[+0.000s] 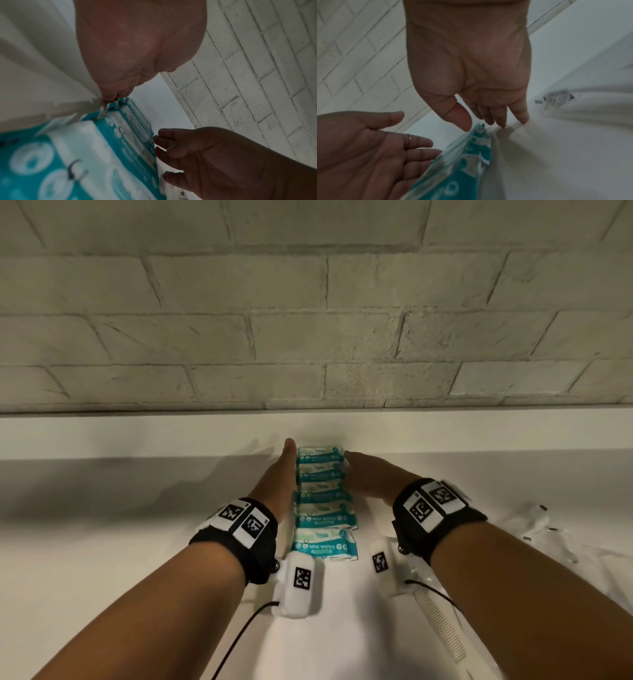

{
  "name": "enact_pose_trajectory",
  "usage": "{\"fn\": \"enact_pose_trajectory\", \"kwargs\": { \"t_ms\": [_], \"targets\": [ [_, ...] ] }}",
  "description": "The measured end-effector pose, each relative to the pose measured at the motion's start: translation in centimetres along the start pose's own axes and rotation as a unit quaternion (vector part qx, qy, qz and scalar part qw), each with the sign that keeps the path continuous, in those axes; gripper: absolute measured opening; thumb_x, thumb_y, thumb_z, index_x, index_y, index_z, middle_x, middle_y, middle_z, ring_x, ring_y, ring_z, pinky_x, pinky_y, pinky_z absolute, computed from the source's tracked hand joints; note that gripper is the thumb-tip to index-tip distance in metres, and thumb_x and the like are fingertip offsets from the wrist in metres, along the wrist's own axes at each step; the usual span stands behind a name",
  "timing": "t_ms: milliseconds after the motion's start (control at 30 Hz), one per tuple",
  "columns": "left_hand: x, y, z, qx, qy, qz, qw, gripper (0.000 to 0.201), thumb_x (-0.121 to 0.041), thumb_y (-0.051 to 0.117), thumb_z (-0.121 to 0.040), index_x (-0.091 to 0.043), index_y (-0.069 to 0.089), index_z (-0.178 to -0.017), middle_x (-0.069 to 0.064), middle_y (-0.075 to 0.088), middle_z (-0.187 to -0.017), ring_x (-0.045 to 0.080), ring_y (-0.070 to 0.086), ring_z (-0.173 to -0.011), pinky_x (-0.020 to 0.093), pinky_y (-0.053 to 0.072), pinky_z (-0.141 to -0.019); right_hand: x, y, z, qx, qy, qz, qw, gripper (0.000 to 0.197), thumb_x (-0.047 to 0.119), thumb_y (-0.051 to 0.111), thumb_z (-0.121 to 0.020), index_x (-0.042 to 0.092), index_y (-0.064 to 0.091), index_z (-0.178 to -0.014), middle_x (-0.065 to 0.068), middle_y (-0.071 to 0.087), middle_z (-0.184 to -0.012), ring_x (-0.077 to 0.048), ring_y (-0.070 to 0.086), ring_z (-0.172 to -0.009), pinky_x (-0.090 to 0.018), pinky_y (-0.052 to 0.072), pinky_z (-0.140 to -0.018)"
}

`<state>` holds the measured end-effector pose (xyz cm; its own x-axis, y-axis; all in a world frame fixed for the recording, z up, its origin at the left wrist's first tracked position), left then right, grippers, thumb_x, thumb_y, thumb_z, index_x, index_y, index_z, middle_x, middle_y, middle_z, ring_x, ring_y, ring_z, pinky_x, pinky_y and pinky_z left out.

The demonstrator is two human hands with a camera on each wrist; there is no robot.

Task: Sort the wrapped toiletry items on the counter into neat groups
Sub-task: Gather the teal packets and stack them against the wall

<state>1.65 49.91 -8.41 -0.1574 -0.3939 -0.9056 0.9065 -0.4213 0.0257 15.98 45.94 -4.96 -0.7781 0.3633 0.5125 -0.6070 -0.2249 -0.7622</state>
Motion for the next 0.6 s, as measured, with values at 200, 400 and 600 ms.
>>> {"fn": "enact_pose_trajectory", "kwargs": {
  "t_ms": [200, 400, 600],
  "targets": [
    [-0.8, 1.7, 2.0, 0.122, 0.044, -0.271, 0.954, 0.071, -0.033, 0.077, -0.078, -0.022, 0.039, -0.137, 0.002, 0.055, -0.133, 0.014, 0.06, -0.113, 0.034, 0.05, -0.097, 1.0, -1.3, -0.8, -0.002, -0.043, 0.075, 0.996, 0.049, 0.01, 0.047, -0.096, 0.01, 0.038, -0.144, -0.014, 0.048, -0.141, -0.028, 0.048, -0.126, -0.032, 0.039, -0.102],
    [-0.5, 2.9, 2.9, 0.1, 0.06, -0.562, 0.819, 0.103, -0.039, 0.077, -0.075, -0.024, 0.012, -0.153, 0.002, -0.005, -0.162, 0.027, 0.004, -0.148, 0.044, 0.019, -0.12, 2.0, -0.2, -1.2, 0.044, -0.07, 0.13, 0.988, 0.062, 0.019, 0.067, -0.087, 0.009, 0.039, -0.141, -0.013, 0.057, -0.131, -0.027, 0.053, -0.12, -0.031, 0.04, -0.097],
    [-0.5, 2.6, 2.8, 0.091, 0.043, -0.589, 0.802, 0.107, -0.045, 0.077, -0.073, -0.026, 0.009, -0.153, 0.003, -0.012, -0.161, 0.029, 0.001, -0.149, 0.047, 0.019, -0.119, 2.5, 0.5, -1.3, 0.053, -0.088, 0.182, 0.978, 0.065, 0.024, 0.066, -0.088, 0.008, 0.034, -0.143, -0.014, 0.052, -0.135, -0.028, 0.054, -0.12, -0.036, 0.043, -0.102]
  ]
}}
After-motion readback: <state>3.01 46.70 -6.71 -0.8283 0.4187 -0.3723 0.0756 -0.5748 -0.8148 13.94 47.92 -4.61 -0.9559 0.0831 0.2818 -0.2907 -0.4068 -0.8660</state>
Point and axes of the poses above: each hand's wrist, its own z-axis away from the middle knuckle, its own y-axis out of the palm, x = y × z, the point moved 7 cm from there along -z, towards the middle knuckle
